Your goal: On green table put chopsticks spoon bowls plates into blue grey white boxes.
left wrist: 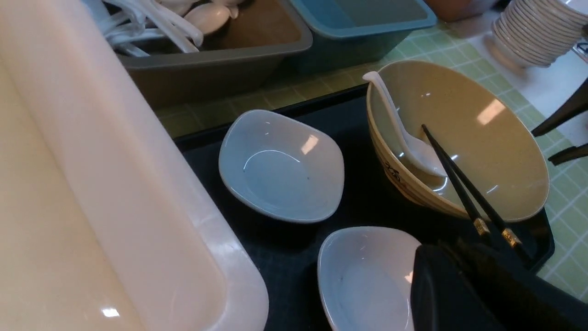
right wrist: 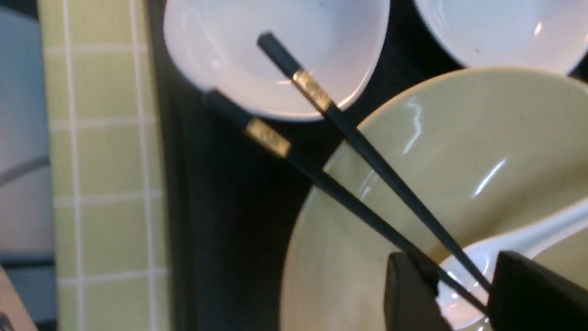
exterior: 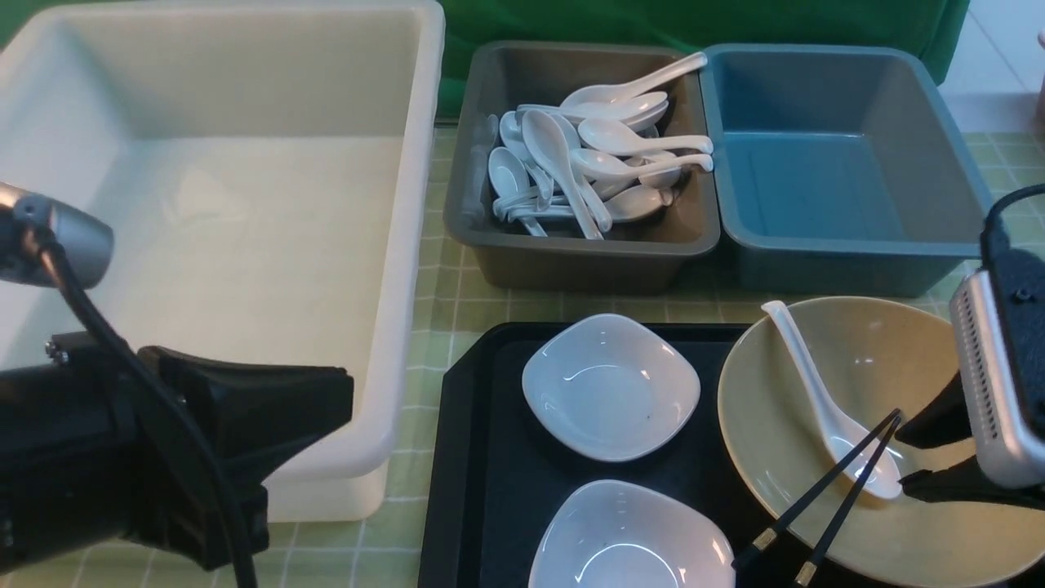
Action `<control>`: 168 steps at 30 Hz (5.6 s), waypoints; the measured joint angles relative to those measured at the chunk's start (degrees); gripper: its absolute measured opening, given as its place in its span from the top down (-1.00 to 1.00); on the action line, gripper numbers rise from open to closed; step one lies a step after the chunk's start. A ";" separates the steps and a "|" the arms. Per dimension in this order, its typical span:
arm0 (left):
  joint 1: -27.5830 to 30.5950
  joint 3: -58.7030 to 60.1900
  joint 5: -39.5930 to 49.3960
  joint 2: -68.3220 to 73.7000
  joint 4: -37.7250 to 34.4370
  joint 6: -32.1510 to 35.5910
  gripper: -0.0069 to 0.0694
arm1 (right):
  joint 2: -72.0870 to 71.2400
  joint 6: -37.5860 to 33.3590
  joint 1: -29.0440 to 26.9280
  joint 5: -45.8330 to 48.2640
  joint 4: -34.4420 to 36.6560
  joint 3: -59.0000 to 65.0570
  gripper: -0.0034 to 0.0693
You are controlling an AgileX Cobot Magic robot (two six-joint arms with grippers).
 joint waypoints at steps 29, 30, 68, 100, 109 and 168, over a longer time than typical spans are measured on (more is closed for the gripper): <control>0.00 0.00 -3.01 0.00 -0.37 1.89 0.82 | 19.27 -1.46 12.16 -14.18 -19.49 -1.09 -0.24; 0.00 0.00 -3.01 0.00 -0.37 1.89 0.82 | 19.28 -1.46 12.16 -14.18 -19.44 -1.18 -0.22; 0.00 0.00 -2.76 0.00 0.28 2.14 0.82 | 20.78 21.22 12.43 -1.88 -16.88 -17.34 0.72; 0.00 0.00 -3.44 0.00 0.09 0.54 0.82 | 57.64 39.81 -17.03 -8.42 46.83 -51.43 0.72; 0.00 0.00 -3.44 0.00 0.09 0.25 0.82 | 62.14 42.64 -17.14 -14.21 46.80 -51.43 0.63; -0.17 -19.53 17.26 18.37 14.80 -8.63 0.52 | 17.57 38.70 -0.62 -13.00 1.53 -9.41 -0.48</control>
